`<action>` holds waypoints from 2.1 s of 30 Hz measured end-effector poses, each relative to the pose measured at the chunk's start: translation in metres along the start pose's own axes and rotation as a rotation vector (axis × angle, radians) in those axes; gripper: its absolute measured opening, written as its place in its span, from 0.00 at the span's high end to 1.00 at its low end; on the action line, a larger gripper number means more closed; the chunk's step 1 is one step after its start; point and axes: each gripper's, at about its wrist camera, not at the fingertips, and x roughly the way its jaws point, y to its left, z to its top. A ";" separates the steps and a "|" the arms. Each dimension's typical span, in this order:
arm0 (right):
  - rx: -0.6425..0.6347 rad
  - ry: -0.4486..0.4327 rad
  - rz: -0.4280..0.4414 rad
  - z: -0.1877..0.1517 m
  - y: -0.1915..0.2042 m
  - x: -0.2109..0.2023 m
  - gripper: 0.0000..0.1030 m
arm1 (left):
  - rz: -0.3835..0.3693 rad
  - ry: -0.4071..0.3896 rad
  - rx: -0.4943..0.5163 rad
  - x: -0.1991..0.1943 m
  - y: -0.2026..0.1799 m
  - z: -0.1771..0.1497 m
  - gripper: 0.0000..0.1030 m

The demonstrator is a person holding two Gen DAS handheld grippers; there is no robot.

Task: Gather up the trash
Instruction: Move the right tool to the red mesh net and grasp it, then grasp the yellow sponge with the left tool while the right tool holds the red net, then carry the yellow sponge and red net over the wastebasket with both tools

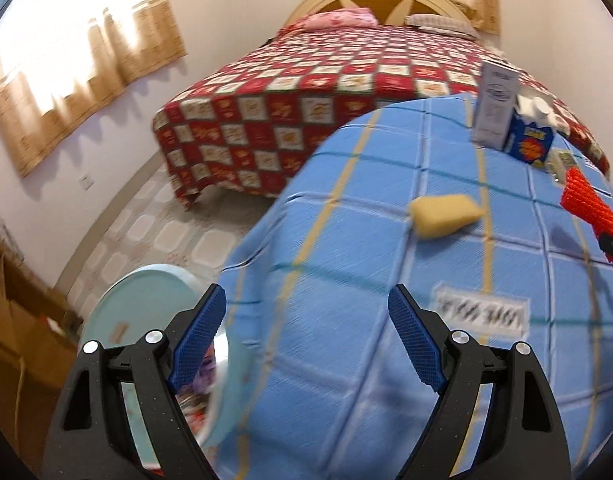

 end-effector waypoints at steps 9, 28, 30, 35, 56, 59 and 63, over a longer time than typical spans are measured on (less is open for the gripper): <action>0.046 0.035 -0.030 0.006 -0.049 0.022 0.78 | -0.031 0.045 -0.011 0.043 -0.043 0.039 0.21; -0.007 -0.001 0.046 0.003 -0.015 0.004 0.76 | -0.156 0.036 0.023 0.035 -0.054 0.037 0.87; -0.012 -0.009 0.057 0.001 -0.009 0.000 0.76 | -0.149 0.021 0.023 0.024 -0.045 0.033 0.87; -0.042 -0.026 0.088 -0.002 0.016 -0.009 0.76 | -0.108 -0.018 0.033 -0.001 -0.022 0.017 0.87; -0.211 -0.067 0.193 -0.016 0.129 -0.039 0.76 | 0.002 -0.054 -0.027 -0.043 0.064 -0.036 0.87; -0.234 -0.069 0.204 -0.017 0.141 -0.042 0.76 | 0.020 -0.048 -0.037 -0.044 0.076 -0.043 0.87; -0.271 -0.070 0.222 -0.019 0.162 -0.045 0.76 | 0.040 -0.042 -0.052 -0.045 0.092 -0.050 0.87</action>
